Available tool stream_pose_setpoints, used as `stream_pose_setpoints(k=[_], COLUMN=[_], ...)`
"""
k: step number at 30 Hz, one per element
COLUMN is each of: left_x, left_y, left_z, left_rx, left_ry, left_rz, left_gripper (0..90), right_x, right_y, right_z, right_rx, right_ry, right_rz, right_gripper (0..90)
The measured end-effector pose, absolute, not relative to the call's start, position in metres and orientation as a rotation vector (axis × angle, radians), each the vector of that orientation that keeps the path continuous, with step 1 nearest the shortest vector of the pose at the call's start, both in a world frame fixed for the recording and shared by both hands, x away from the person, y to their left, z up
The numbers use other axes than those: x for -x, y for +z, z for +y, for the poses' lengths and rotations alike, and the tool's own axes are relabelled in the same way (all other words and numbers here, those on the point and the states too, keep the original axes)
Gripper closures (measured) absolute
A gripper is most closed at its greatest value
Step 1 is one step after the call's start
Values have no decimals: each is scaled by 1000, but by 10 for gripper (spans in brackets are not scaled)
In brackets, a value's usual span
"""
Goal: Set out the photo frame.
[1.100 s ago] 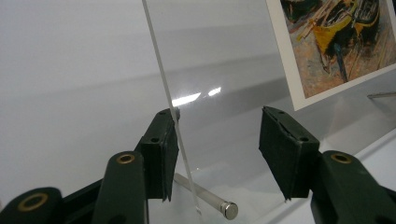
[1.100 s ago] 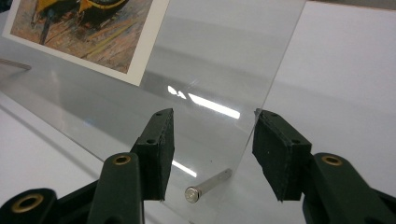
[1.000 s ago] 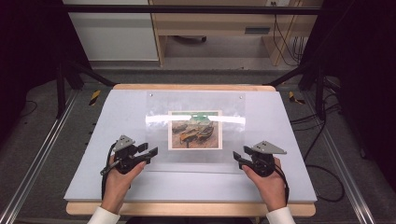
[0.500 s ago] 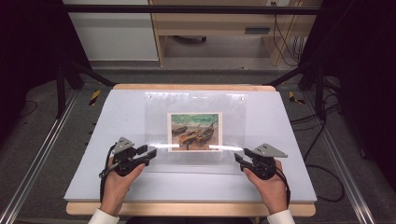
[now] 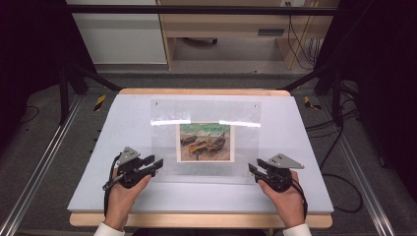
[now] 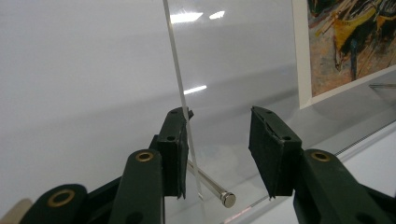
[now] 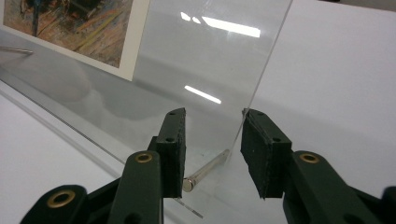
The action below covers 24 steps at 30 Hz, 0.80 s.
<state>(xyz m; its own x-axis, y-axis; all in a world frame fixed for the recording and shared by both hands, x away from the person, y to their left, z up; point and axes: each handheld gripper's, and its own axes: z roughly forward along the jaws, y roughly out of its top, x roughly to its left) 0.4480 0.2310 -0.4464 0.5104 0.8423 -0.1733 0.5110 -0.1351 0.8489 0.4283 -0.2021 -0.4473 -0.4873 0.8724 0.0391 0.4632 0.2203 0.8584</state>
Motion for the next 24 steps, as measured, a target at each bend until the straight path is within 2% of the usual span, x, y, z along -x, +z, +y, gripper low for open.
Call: stream_pose_setpoints(k=[24], left_x=[-440], left_y=[-447], left_z=[230], left_rx=[-1812], left_ry=[449], left_rz=[1145], left_gripper=[612], right_x=[-420], right_y=[-449], right_z=[-202], right_rx=[-1231], right_ry=[1176], right_rz=[2047], right_gripper=[671])
